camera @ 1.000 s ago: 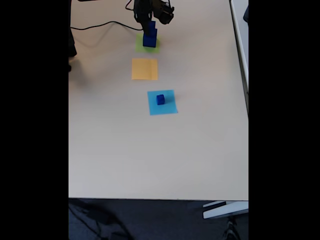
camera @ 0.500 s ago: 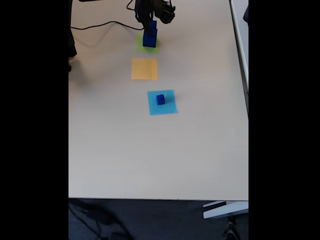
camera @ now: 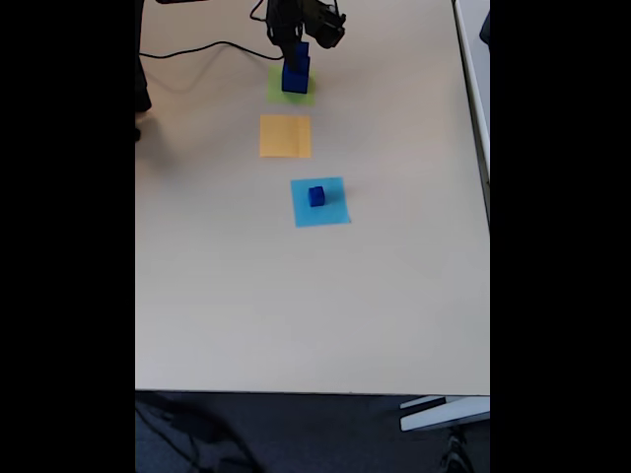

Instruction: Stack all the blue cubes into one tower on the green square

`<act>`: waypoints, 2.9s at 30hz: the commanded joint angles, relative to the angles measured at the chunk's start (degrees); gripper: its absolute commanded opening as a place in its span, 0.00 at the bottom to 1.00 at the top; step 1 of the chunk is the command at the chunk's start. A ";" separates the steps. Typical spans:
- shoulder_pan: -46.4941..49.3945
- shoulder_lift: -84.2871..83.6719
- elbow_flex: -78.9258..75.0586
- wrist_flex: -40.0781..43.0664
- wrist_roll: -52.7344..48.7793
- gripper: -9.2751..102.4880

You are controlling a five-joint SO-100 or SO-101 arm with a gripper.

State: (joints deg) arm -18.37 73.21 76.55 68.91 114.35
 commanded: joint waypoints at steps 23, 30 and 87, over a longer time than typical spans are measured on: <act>0.00 0.88 -1.67 -0.44 1.05 0.21; -0.35 0.70 -1.23 -0.70 1.41 0.24; 10.28 0.09 -27.42 -17.05 -37.88 0.38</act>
State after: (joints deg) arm -9.93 66.27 48.96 53.26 79.37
